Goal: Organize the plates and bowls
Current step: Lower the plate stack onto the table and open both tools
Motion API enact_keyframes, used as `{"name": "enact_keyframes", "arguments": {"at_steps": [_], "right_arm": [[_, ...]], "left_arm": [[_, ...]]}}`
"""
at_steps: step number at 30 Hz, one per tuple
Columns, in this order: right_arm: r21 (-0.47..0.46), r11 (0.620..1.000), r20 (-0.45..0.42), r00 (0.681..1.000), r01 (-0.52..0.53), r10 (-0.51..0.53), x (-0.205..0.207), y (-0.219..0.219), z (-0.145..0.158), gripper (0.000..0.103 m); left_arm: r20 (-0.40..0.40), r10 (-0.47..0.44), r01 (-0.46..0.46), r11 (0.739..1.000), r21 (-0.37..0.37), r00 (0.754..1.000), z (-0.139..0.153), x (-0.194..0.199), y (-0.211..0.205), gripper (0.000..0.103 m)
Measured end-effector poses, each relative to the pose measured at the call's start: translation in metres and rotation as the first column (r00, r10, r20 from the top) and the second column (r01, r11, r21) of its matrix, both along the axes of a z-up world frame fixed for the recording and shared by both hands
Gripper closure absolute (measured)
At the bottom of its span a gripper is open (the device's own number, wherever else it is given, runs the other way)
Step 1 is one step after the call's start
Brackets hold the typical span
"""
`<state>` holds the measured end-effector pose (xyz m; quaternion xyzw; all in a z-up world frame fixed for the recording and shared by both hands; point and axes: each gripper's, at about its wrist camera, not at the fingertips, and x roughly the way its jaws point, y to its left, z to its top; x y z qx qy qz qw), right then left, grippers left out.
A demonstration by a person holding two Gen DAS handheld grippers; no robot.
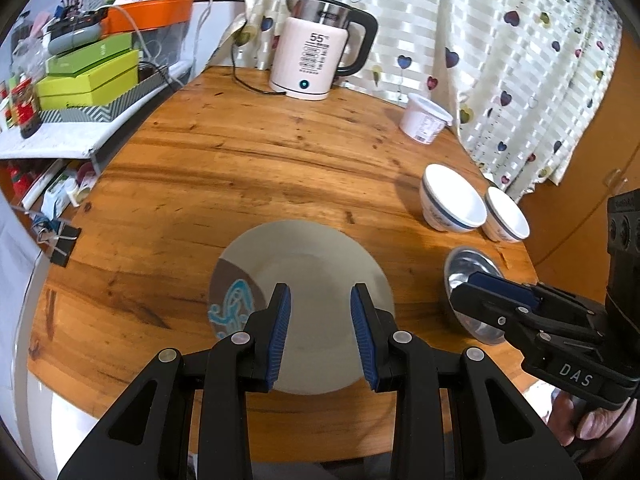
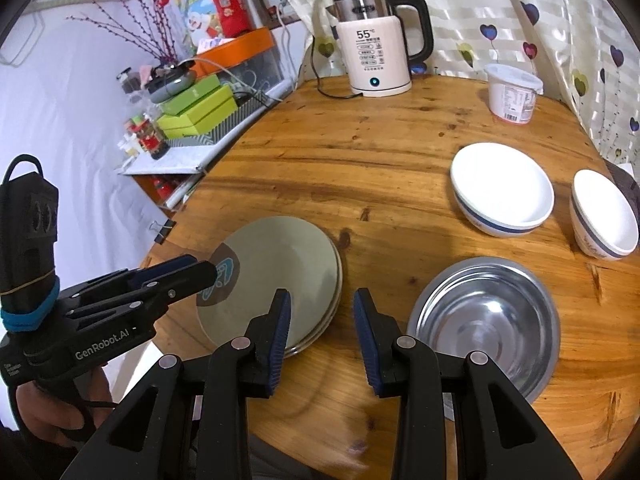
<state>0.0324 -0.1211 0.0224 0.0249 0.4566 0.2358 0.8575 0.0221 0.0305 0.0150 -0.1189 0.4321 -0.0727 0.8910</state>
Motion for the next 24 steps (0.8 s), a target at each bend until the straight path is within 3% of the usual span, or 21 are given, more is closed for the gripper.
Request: {"name": "enact_keyframes", "arguments": {"at_steps": [24], "right_arm": [[0.008, 0.986, -0.005, 0.986, 0.167, -0.167, 0.000, -0.076, 0.000, 0.071]], "left_arm": [[-0.020, -0.177, 0.177, 0.984, -0.010, 0.984, -0.001, 0.025, -0.067, 0.071]]}}
